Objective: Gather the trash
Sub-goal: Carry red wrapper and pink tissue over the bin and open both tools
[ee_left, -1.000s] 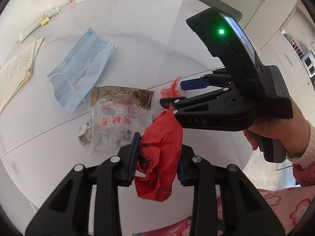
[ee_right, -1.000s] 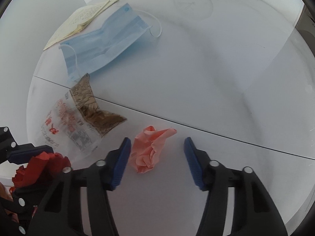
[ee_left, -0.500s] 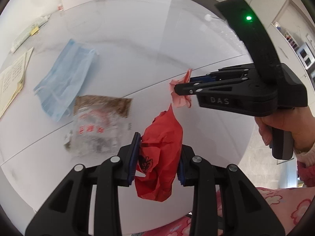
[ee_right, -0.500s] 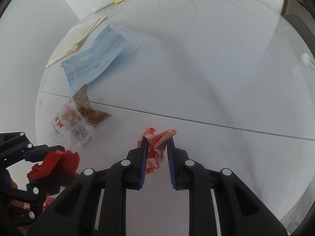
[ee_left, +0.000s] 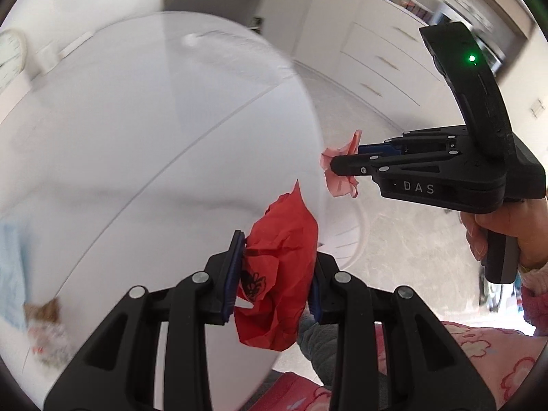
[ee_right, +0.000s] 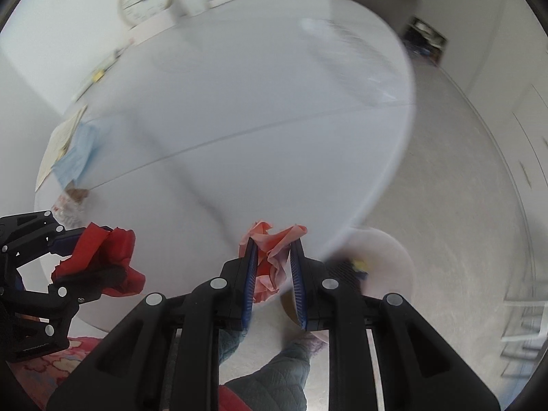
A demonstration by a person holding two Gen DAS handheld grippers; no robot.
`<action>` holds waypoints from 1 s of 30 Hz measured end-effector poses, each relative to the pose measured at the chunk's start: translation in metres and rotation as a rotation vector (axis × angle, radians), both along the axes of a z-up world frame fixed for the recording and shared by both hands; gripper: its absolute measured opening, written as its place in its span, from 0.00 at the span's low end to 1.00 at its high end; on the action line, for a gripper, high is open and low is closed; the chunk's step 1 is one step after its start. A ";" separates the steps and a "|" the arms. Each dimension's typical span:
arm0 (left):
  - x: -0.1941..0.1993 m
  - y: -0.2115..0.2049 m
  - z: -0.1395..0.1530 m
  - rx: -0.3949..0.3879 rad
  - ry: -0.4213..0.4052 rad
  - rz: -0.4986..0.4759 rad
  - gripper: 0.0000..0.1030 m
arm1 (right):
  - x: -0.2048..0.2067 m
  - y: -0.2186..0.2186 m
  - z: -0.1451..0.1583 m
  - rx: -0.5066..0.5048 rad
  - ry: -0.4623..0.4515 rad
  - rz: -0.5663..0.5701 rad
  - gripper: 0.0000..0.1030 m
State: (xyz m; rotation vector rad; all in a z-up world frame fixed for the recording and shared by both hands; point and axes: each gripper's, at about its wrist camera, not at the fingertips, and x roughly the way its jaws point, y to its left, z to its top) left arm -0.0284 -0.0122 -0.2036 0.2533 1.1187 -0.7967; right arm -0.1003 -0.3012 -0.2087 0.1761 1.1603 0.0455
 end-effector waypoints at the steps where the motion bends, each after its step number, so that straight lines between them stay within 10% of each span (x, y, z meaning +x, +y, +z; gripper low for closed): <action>1: -0.001 -0.014 -0.001 -0.005 0.005 -0.024 0.31 | -0.006 -0.009 0.000 0.000 0.002 -0.022 0.19; 22: -0.025 -0.186 -0.034 0.077 0.089 -0.191 0.32 | -0.041 -0.107 -0.008 0.019 -0.006 -0.145 0.19; 30: -0.023 -0.194 -0.040 0.108 0.080 -0.177 0.61 | -0.045 -0.112 -0.014 0.033 0.002 -0.168 0.19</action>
